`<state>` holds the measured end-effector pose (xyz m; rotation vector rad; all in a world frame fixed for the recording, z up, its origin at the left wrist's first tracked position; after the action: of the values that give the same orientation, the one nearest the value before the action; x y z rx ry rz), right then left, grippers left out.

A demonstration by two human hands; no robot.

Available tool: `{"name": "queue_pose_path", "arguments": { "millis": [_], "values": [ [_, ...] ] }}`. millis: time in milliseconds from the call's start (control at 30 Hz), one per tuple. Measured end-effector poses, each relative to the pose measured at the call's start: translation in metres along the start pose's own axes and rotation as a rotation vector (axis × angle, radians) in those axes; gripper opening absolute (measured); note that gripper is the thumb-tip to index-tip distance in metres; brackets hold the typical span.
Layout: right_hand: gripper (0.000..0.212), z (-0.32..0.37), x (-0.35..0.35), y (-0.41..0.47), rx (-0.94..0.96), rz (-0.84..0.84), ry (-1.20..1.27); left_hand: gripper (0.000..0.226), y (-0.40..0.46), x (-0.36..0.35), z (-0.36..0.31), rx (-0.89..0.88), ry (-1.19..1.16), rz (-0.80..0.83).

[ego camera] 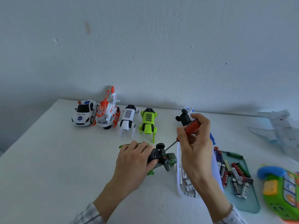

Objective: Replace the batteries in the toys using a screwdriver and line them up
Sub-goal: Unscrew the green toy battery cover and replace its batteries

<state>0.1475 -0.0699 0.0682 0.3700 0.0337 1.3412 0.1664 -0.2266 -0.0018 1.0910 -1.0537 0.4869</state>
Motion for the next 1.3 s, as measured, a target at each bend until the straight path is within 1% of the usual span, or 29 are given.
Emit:
{"name": "queue_pose_path", "arguments": {
  "millis": [133,300,500,667,800,1000,1167,1300],
  "values": [
    [0.041,0.006,-0.008,-0.002,0.077,0.038,-0.086,0.044,0.002,-0.001,0.001,0.006,-0.004,0.021],
    [0.035,0.003,-0.010,0.000,0.050,0.052,-0.102,0.044,0.002,-0.002,0.002,0.016,-0.011,0.040],
    [0.029,0.002,-0.017,-0.002,0.063,0.047,-0.144,0.044,0.002,-0.003,0.002,0.017,-0.015,0.052],
    [0.037,0.011,-0.023,-0.005,0.142,0.102,-0.184,0.043,0.002,-0.003,0.002,0.033,-0.022,0.060],
    [0.037,0.015,-0.030,-0.008,0.200,0.168,-0.215,0.042,0.003,-0.003,0.003,0.030,-0.017,0.063],
    [0.040,0.011,-0.025,-0.003,0.153,0.161,-0.197,0.045,0.002,-0.005,0.003,0.039,-0.017,0.064],
    [0.036,0.005,-0.023,-0.001,0.119,0.140,-0.193,0.045,0.001,-0.004,0.003,0.039,-0.021,0.058],
    [0.035,0.004,-0.023,-0.002,0.128,0.132,-0.207,0.044,0.000,-0.005,0.003,0.040,-0.023,0.058]
  ]
}}
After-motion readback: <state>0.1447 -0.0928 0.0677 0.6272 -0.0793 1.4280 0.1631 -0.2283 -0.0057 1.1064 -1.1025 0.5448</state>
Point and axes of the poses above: each hand's wrist, its own y-axis towards the middle knuckle, its own x-axis out of the back of the hand, z = x × y, the point moved 7 cm from there along y, towards the middle knuckle, and after that the axes turned 13 degrees about -x, right-handed, at the moved point
